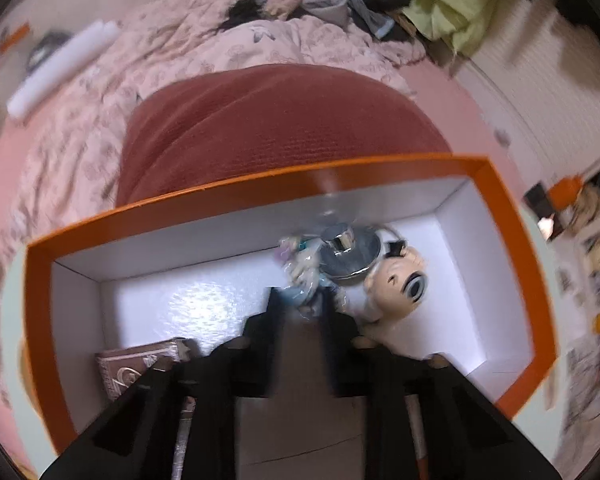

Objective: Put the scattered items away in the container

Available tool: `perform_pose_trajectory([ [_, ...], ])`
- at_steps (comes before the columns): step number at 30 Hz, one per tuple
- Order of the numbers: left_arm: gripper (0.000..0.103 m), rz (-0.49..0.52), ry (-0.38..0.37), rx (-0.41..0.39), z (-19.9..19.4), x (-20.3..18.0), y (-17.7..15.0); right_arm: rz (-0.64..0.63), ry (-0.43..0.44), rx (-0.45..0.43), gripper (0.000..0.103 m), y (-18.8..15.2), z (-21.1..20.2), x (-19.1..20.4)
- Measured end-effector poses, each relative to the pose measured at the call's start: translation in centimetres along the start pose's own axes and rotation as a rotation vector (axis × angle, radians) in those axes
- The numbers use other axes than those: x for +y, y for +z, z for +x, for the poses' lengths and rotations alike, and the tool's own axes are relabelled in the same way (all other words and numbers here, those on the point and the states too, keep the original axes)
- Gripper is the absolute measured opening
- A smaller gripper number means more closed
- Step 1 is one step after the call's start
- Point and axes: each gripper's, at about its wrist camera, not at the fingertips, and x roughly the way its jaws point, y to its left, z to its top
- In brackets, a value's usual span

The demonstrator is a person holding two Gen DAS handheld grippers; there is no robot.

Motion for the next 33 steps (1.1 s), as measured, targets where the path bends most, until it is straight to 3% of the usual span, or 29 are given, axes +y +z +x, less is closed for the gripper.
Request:
perform_pose_trajectory([
  [4, 0.011, 0.007, -0.054, -0.001, -0.3, 0.2, -0.2, 0.0, 0.0, 0.0, 0.103, 0.0, 0.0, -0.1],
  [7, 0.009, 0.012, -0.085, -0.056, -2.1, 0.5, -0.5, 0.0, 0.0, 0.0, 0.103, 0.0, 0.0, -0.1],
  [14, 0.008, 0.026, -0.234, -0.216, -10.1, 0.2, -1.9, 0.002, 0.001, -0.001, 0.103, 0.0, 0.1, -0.1],
  [19, 0.008, 0.084, -0.347, -0.296, -15.0, -1.0, -4.9, 0.002, 0.001, -0.001, 0.103, 0.0, 0.1, -0.2],
  [23, 0.008, 0.118, -0.409, -0.278, -15.3, -1.6, -8.1, 0.002, 0.002, -0.001, 0.103, 0.0, 0.1, -0.2],
  [27, 0.008, 0.126, -0.409, -0.22, -13.0, -1.7, -10.4, 0.002, 0.003, -0.002, 0.103, 0.0, 0.1, -0.2],
  [33, 0.008, 0.06, -0.42, -0.107, -8.5, -0.8, -11.6, 0.002, 0.003, -0.002, 0.103, -0.1, 0.1, -0.3],
])
